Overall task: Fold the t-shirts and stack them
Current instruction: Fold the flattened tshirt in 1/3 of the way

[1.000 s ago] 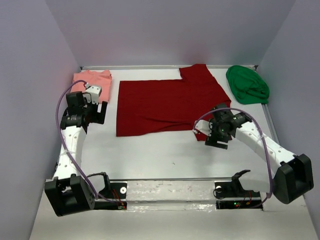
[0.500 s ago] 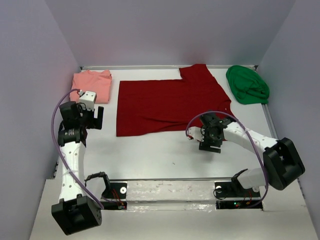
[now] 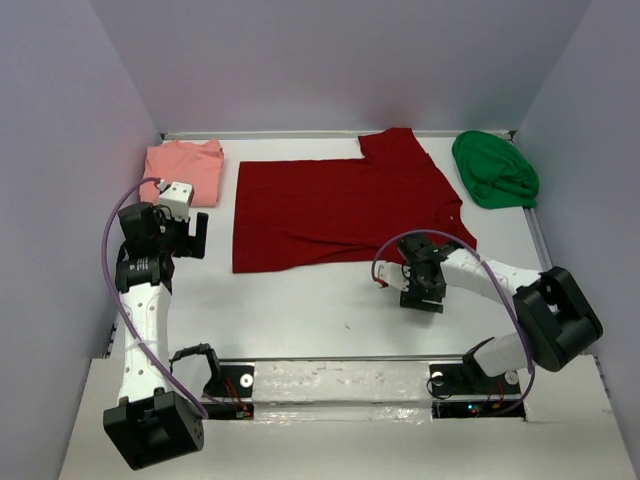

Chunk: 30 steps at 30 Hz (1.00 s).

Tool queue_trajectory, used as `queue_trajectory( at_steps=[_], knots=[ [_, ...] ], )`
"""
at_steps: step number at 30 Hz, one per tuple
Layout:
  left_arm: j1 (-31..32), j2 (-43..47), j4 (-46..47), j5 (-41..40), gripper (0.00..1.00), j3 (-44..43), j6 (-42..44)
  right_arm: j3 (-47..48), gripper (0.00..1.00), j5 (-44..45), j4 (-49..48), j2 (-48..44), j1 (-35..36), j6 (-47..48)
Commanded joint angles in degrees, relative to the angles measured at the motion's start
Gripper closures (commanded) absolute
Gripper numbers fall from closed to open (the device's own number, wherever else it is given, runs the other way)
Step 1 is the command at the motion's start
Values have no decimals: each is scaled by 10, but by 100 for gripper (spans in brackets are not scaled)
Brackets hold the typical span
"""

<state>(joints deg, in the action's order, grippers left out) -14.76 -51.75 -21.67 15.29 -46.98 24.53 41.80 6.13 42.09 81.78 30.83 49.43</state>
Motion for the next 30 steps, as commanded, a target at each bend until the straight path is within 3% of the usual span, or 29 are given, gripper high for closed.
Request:
queue_trajectory(
  at_steps=[1, 20, 23, 25, 30],
  knots=[
    [-4, 2, 15, 14, 1, -4, -4, -12, 28, 13, -72, 29, 4, -4],
    [-6, 1, 15, 23, 1, -1, -2, 4, 34, 72, -176, 75, 4, -11],
    [-5, -1, 15, 26, 1, -2, -2, 2, 39, 75, -180, 87, 4, -12],
    [-6, -2, 15, 26, 1, -1, -2, 2, 48, 72, -181, 92, 4, -15],
    [-5, -5, 13, 31, 1, -3, 0, -1, 55, 71, -176, 97, 4, -18]
  ],
)
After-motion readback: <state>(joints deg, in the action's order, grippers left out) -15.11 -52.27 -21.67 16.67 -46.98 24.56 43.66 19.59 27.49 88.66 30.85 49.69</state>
